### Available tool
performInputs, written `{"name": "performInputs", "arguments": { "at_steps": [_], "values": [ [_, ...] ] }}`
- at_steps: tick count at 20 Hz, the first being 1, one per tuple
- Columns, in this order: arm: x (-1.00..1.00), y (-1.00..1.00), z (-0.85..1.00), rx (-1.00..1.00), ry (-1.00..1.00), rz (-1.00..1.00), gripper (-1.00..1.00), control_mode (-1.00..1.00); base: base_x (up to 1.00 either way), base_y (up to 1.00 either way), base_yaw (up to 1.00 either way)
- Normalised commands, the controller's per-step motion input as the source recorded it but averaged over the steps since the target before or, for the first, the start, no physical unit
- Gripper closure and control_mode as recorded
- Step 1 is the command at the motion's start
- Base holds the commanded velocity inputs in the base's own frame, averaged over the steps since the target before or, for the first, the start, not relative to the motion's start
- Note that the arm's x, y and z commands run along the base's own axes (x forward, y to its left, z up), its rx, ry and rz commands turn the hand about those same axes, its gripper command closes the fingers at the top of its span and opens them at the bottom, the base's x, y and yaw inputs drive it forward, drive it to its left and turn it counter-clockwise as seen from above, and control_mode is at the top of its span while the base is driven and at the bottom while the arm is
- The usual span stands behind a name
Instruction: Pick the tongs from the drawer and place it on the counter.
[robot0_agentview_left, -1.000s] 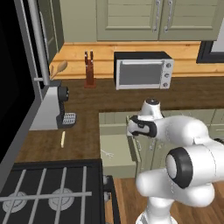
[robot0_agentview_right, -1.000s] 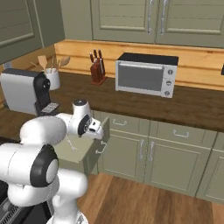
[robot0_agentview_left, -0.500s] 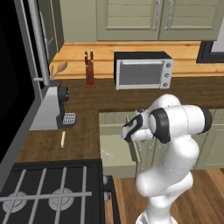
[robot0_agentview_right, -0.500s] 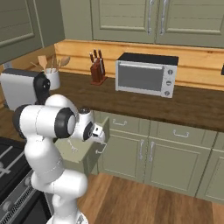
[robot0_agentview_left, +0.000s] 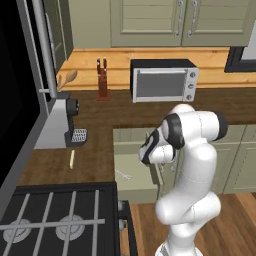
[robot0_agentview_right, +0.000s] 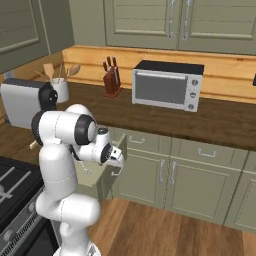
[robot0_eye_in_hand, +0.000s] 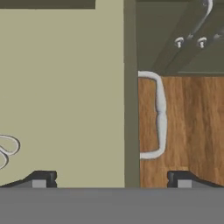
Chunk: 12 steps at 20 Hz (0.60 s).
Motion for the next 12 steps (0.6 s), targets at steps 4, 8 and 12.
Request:
{"name": "performInputs", "arguments": {
  "at_steps": [4, 8, 12],
  "values": [
    [-0.02, -1.00, -0.16, 0.00, 0.03, 0.00, -1.00, -1.00, 0.00, 0.00, 0.00],
    [-0.06, -1.00, -0.13, 0.00, 0.05, 0.00, -1.00, -1.00, 0.00, 0.00, 0.00],
    [0.00, -1.00, -0.03, 0.00, 0.09, 0.00, -1.00, -1.00, 0.00, 0.00, 0.00]
  ]
}}
